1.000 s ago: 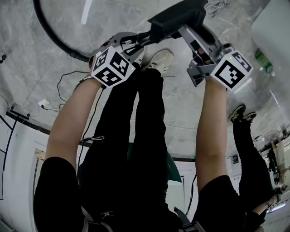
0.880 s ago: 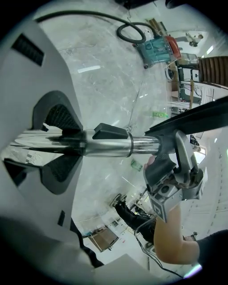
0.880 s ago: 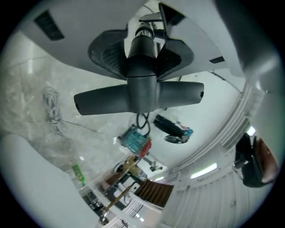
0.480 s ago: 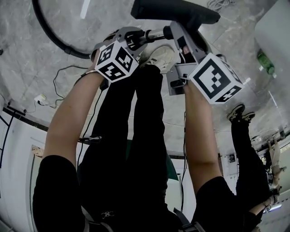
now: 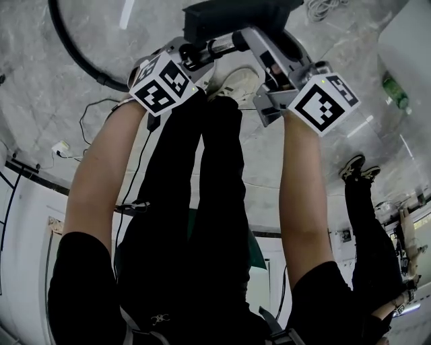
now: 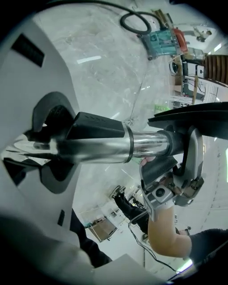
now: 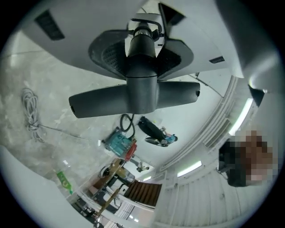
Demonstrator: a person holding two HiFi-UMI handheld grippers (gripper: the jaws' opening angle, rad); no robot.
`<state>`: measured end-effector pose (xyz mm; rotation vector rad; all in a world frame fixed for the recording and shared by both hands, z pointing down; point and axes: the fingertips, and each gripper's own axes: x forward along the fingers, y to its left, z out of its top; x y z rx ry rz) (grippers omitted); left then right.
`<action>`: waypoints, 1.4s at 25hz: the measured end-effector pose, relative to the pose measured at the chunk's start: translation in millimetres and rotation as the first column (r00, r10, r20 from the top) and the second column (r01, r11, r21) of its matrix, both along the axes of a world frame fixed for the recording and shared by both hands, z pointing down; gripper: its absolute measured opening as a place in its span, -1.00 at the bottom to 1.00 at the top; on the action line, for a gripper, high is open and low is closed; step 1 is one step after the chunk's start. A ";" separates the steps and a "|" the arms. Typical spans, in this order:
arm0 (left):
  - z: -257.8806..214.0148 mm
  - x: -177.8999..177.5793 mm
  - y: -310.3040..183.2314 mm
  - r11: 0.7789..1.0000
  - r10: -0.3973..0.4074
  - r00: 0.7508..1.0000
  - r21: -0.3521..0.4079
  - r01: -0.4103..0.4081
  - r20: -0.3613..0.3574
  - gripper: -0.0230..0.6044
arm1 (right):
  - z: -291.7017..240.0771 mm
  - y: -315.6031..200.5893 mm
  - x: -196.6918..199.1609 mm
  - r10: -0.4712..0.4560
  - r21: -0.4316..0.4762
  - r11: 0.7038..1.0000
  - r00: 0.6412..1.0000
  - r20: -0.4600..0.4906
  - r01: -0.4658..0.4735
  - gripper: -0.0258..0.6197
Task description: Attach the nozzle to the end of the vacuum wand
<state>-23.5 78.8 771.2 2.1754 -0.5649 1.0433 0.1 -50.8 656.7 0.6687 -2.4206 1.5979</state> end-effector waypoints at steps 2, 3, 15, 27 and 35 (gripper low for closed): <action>4.7 0.6 -1.1 1.000 -0.014 1.000 -0.004 0.014 0.021 -0.41 | 9.9 -2.1 5.3 0.121 -0.055 0.990 0.982 -0.143 -0.130 -0.31; 8.2 1.1 0.5 1.000 -0.010 1.000 -0.009 0.010 0.025 -0.41 | 16.6 -0.5 8.5 0.180 -0.077 0.976 0.957 -0.227 -0.201 -0.31; -8.2 6.4 1.0 1.000 0.019 0.999 -0.022 -0.020 -0.051 -0.41 | -0.8 6.1 -3.8 -0.030 0.004 1.000 0.997 0.077 0.030 -0.34; -4.4 18.0 -15.8 0.997 0.053 0.998 -0.056 -0.055 -0.044 -0.41 | 17.7 -13.2 9.0 0.164 -0.090 0.976 0.941 -0.295 -0.198 -0.34; 3.6 10.6 -40.8 1.000 0.009 0.999 -0.029 -0.010 -0.043 -0.41 | 28.0 -2.9 4.1 0.023 -0.199 0.978 0.988 -0.154 -0.053 -0.35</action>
